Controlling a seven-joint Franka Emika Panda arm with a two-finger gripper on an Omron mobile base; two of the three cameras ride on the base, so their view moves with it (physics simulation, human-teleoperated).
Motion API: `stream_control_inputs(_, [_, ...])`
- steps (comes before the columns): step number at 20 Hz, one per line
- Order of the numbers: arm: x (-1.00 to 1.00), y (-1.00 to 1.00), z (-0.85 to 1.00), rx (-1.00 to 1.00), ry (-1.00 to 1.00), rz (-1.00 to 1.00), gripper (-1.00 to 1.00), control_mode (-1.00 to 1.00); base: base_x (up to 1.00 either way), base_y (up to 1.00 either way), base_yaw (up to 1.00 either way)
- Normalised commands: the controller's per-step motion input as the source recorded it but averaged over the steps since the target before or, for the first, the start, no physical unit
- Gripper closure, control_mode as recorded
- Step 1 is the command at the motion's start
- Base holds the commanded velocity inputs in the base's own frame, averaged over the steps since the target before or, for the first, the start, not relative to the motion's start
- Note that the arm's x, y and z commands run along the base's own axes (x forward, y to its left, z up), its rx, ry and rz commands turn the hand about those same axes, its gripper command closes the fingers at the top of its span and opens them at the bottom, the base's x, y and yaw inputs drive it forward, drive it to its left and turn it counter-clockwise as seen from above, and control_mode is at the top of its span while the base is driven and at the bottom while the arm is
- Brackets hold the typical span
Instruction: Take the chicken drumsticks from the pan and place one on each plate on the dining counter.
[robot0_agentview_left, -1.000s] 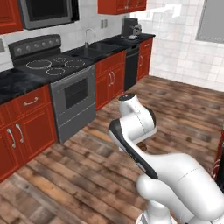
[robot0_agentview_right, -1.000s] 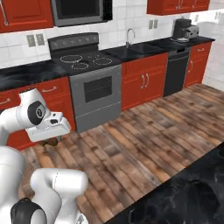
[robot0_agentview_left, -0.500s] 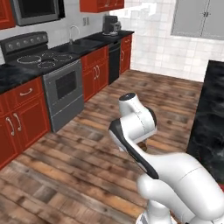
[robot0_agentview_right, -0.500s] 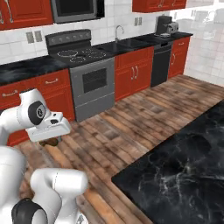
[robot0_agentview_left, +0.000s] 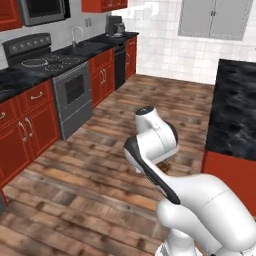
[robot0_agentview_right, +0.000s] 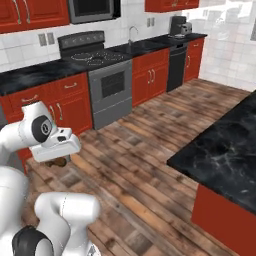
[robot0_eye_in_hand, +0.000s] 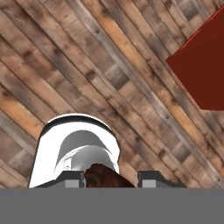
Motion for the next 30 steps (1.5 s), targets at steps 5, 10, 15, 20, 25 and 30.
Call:
stream_control_inputs(5, [0.00, 0.00, 0.00, 0.00, 0.00, 0.00, 1.00, 1.00, -0.71, -0.33, -0.19])
stream_control_inputs(10, [0.00, 0.00, 0.00, 0.00, 0.00, 0.00, 1.00, 1.00, -0.32, -0.93, -0.10])
stream_control_inputs(15, [0.00, 0.00, 0.00, 0.00, 0.00, 0.00, 1.00, 1.00, -0.27, -1.00, -0.05])
stream_control_inputs(20, [0.00, 0.00, 0.00, 0.00, 0.00, 0.00, 1.00, 1.00, -0.14, -1.00, -0.01])
stream_control_inputs(25, [0.00, 0.00, 0.00, 0.00, 0.00, 0.00, 1.00, 1.00, -0.02, -1.00, 0.00])
stream_control_inputs(30, [0.00, 0.00, 0.00, 0.00, 0.00, 0.00, 1.00, 1.00, 0.00, -1.00, 0.00])
